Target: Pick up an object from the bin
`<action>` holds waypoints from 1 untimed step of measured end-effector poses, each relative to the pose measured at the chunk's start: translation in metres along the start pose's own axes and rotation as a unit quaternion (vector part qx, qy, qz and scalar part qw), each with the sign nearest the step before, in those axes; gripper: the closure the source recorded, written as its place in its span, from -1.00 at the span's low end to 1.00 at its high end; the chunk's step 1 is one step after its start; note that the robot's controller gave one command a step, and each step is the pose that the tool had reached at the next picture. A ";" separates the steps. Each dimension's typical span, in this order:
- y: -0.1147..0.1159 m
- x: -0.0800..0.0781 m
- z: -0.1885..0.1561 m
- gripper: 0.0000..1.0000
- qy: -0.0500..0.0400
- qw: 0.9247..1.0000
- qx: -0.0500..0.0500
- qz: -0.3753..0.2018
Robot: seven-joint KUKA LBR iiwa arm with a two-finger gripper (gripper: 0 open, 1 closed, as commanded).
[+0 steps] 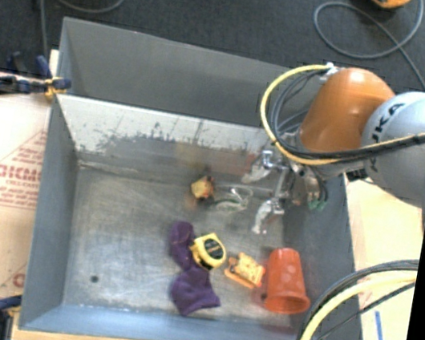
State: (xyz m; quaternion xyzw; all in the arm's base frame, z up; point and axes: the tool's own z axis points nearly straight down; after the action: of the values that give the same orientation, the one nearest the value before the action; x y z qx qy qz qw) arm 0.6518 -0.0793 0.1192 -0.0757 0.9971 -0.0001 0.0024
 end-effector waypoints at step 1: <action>-0.007 -0.001 0.040 -1.00 -0.001 1.000 0.001 -0.006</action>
Offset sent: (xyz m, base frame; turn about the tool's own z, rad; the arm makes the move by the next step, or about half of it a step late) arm 0.0002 0.0004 -0.0492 -0.1091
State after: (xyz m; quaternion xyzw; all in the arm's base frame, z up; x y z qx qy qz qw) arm 0.6542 -0.0857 0.0794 -0.0814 0.9967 -0.0007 0.0038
